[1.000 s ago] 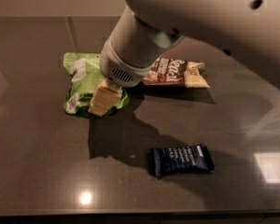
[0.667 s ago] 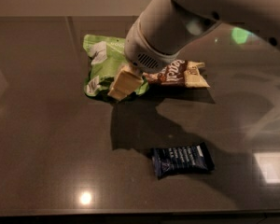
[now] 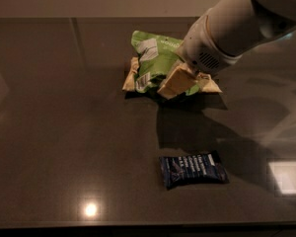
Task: Move green rice chip bag near brown chip bag
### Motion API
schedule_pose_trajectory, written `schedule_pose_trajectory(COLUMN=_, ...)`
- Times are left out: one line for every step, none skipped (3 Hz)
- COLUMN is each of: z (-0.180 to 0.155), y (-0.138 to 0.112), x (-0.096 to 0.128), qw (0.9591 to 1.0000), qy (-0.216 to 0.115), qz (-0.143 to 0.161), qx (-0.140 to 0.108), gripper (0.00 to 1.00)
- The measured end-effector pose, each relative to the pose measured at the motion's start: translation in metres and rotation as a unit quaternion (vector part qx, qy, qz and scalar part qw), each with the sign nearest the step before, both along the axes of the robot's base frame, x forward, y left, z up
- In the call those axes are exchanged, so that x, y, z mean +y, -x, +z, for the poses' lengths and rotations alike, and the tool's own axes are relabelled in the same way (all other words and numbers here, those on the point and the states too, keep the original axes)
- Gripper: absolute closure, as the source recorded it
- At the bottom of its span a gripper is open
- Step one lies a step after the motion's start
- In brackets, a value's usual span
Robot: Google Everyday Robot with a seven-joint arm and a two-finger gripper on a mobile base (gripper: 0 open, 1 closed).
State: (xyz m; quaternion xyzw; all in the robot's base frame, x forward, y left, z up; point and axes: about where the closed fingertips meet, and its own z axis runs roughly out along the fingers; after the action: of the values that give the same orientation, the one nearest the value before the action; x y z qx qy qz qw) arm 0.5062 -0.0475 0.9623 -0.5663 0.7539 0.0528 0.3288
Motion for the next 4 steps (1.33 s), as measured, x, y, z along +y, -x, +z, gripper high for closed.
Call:
schedule_pose_trajectory(z=-0.008, y=-0.002, x=-0.032, qw=0.9997, qy=-0.001, qz=-0.023, qx=0.006, gripper=1.00)
schedule_pose_trajectory(z=-0.017, y=-0.003, x=-0.049, qw=0.9994, qy=-0.001, qz=-0.033, qx=0.013, gripper=0.83)
schedule_pose_trajectory(z=-0.026, y=-0.005, x=-0.056, qw=0.9992, qy=-0.002, qz=-0.037, qx=0.015, gripper=0.58)
schedule_pose_trajectory(z=-0.033, y=-0.011, x=-0.056, qw=0.9992, qy=-0.006, qz=-0.036, qx=0.013, gripper=0.36)
